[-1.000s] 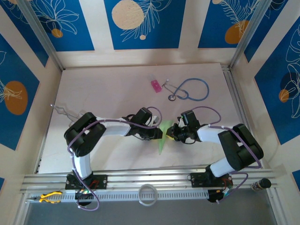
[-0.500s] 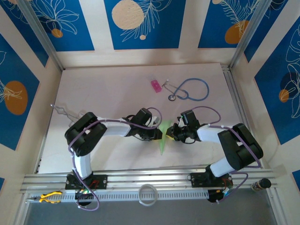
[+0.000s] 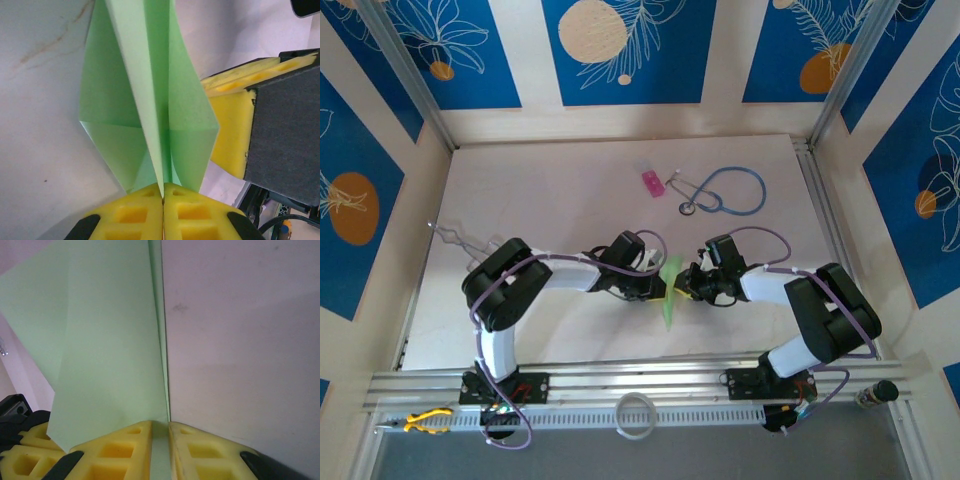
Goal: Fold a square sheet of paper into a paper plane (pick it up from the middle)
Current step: Turn over a paper plane at the center of the table.
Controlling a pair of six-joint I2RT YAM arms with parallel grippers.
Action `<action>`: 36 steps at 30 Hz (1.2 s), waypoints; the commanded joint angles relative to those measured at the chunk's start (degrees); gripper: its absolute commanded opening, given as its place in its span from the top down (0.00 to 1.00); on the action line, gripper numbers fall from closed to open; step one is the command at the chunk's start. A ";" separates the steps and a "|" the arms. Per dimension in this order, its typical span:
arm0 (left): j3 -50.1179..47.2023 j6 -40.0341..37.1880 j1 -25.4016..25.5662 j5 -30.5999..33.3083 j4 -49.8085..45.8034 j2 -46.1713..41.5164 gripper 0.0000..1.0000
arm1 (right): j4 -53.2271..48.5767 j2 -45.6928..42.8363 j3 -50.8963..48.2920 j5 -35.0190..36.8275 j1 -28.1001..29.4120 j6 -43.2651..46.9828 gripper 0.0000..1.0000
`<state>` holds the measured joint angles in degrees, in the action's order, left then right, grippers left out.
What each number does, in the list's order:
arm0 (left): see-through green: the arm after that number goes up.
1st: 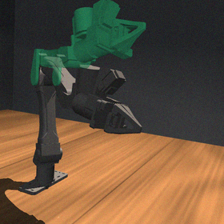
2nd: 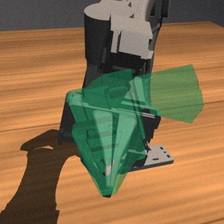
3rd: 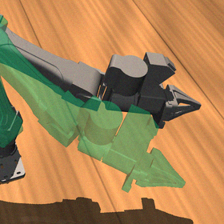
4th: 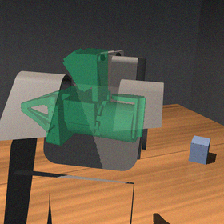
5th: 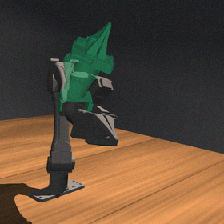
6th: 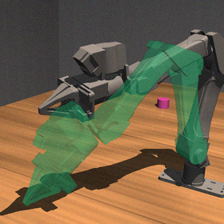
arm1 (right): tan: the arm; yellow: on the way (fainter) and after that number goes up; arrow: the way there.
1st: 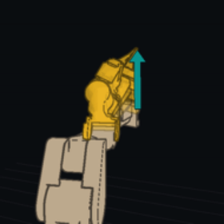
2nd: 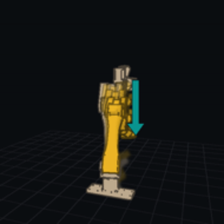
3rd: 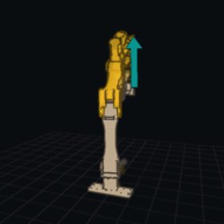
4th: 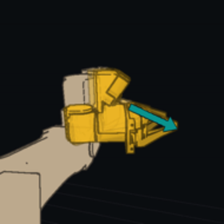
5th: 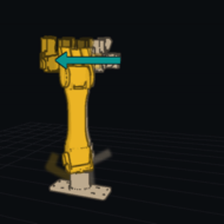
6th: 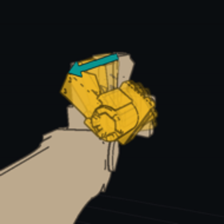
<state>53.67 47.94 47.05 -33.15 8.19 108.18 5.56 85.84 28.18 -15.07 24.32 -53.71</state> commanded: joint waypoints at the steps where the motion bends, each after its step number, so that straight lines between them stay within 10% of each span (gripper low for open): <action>1: -0.79 -0.03 0.31 0.64 -0.40 -1.59 0.91 | 1.53 2.49 0.83 0.87 1.96 -0.35 0.82; 17: 12.81 -14.74 0.29 31.82 -43.39 -9.18 0.97 | -3.99 -5.39 0.90 5.29 2.04 -0.10 0.80; 36: 14.17 -14.80 0.24 29.71 -44.06 -4.57 0.95 | -3.82 -3.92 4.96 3.46 6.28 1.77 0.79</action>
<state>66.70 33.47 47.05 -2.31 -34.94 102.52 1.06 81.47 31.73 -10.09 30.04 -52.95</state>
